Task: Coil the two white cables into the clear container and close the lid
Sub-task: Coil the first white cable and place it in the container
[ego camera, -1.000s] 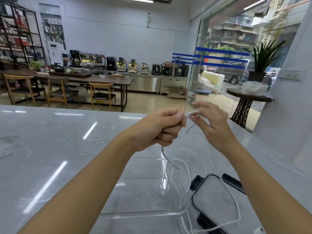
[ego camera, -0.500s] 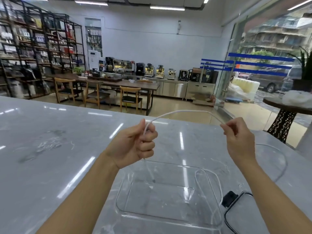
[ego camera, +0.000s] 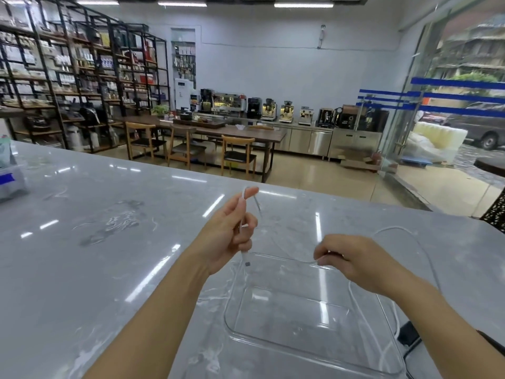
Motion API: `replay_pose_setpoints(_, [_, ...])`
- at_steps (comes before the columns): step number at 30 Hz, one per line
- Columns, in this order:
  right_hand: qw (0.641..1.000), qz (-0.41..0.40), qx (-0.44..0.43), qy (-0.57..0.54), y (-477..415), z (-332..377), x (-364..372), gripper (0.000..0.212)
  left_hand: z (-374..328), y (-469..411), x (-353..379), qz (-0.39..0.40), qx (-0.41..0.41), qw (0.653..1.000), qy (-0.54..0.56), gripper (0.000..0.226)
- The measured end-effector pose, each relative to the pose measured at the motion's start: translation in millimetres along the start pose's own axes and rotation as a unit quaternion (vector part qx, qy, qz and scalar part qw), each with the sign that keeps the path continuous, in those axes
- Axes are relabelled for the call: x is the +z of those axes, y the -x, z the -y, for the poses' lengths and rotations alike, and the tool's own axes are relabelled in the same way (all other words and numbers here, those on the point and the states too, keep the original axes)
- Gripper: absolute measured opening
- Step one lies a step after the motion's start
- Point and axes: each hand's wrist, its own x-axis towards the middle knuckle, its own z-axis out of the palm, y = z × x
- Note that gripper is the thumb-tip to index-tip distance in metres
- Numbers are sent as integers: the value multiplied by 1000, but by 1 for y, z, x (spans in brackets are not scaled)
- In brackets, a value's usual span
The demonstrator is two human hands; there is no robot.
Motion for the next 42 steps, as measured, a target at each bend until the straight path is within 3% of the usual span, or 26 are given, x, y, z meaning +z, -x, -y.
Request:
replay_pose_setpoints(4, [993,-47,-77,-73,-5,31,0,8,6,1,9,-6,-20,999,-35,30])
replay_pose_setpoints(8, [986,-93,-130,-49,-11,47,4,8,10,6,20,27,-48,997,-55,32])
replay_pose_setpoints(13, [981,-158,-105,-45,-23,50,7,9,11,14,27,105,-74,988,-83,34])
replay_pose_setpoints(17, [974,-194,-51,-109,-28,47,5,11,12,15,26,139,-62,988,-6,31])
replay_pose_setpoints(20, [966,-165,-27,-199,-31,46,3,9,12,13,25,158,-61,985,35,25])
replay_pose_setpoints(23, [934,-101,-10,-343,-33,45,0,15,12,10,26,173,-59,979,92,24])
replay_pose_setpoints(27, [922,-85,-7,-378,-38,43,0,24,10,2,30,173,-124,967,141,40])
replay_pose_setpoints(30, [920,-73,-5,-385,-42,40,4,21,5,-6,30,140,-166,970,107,35])
replay_pose_setpoints(33, [905,-54,19,-421,-46,33,5,14,5,-10,29,97,-133,984,74,31])
replay_pose_setpoints(37, [875,-35,73,-477,-47,12,6,4,0,-9,19,50,-86,983,151,29])
replay_pose_setpoints(42, [832,-25,69,-550,-42,-6,10,14,-26,-9,0,49,-15,981,187,29])
